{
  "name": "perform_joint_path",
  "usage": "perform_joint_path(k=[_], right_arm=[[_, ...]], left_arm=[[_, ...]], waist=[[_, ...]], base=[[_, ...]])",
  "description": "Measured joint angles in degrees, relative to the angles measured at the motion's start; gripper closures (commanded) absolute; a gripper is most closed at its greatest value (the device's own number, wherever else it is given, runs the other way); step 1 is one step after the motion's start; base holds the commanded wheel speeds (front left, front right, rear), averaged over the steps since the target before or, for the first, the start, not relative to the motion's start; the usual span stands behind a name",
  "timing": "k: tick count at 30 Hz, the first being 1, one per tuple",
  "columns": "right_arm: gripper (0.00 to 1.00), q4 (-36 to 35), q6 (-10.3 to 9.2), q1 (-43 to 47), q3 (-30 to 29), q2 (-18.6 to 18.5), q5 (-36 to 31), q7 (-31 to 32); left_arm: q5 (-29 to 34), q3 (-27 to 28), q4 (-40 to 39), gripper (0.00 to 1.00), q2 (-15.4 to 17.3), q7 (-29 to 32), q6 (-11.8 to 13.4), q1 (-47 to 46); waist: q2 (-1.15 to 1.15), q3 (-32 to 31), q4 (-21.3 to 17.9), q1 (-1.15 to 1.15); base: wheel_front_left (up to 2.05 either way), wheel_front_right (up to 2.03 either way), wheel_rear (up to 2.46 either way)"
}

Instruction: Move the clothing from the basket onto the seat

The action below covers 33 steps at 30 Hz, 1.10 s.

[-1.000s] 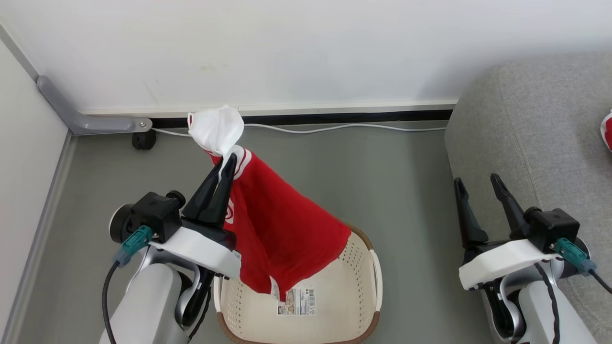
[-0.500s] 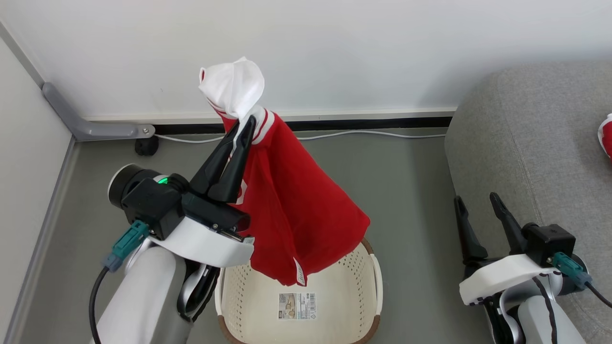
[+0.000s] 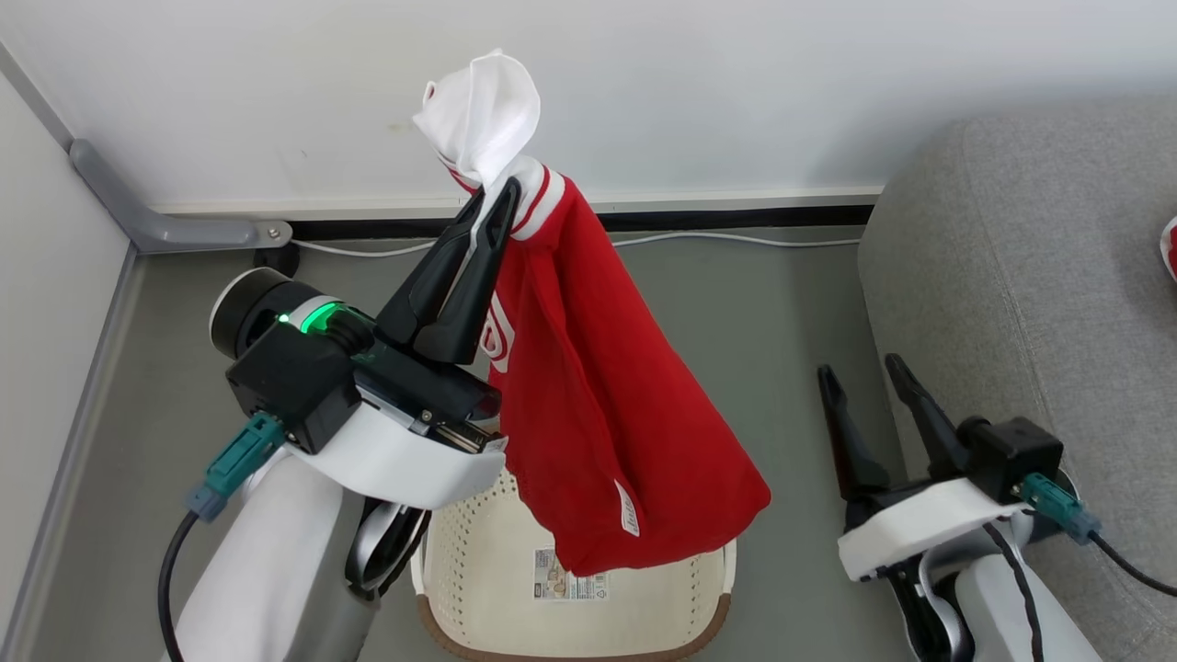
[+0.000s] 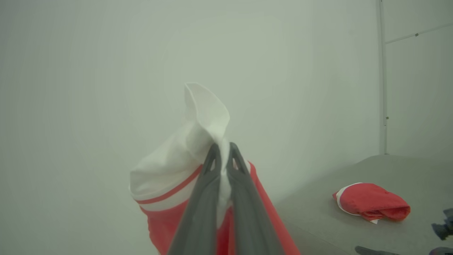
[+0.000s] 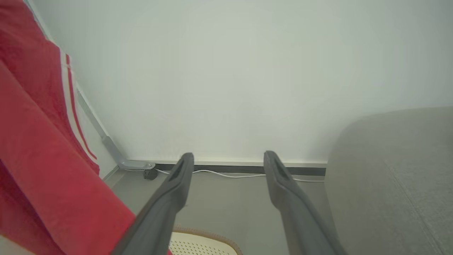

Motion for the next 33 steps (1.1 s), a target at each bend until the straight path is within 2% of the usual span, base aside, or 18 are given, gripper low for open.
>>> perform_joint_path(k=[9, 16, 26, 30, 33], right_arm=[[0.0, -10.22, 0.0, -4.04, 10.84, -0.23, 5.63, 0.0], [0.0, -18.55, -0.01, -6.83, 18.09, -2.5, 7.26, -0.01], [0.0, -15.93, 0.0, -10.61, 26.33, -4.87, 7.69, -0.01], [0.0, -13.24, 0.0, -11.67, 27.4, -4.93, 7.4, -0.01], [0.0, -12.12, 0.0, -12.36, 26.06, -4.45, 5.04, -0.01]], left_arm=[[0.0, -1.01, -0.13, 1.0, -0.07, -0.01, 0.0, -0.76], [0.01, -1.83, 0.05, 1.0, -0.22, -0.02, 0.0, -1.35], [0.02, -3.33, 0.44, 1.0, -0.4, -0.09, 0.0, -2.48], [0.02, -3.79, 0.44, 1.0, -0.4, -0.09, 0.0, -2.57], [0.02, -4.32, 0.43, 1.0, -0.44, -0.1, 0.0, -2.72]], waist=[[0.0, 1.0, -0.46, 0.0], [0.0, 1.49, -0.63, 0.0], [0.0, 1.88, -0.32, 0.0], [0.0, 1.91, -0.05, 0.0], [0.0, 1.92, 0.21, 0.0]], base=[[0.0, 0.0, 0.0], [0.0, 0.0, 0.0], [0.0, 0.0, 0.0], [0.0, 0.0, 0.0], [0.0, 0.0, 0.0]])
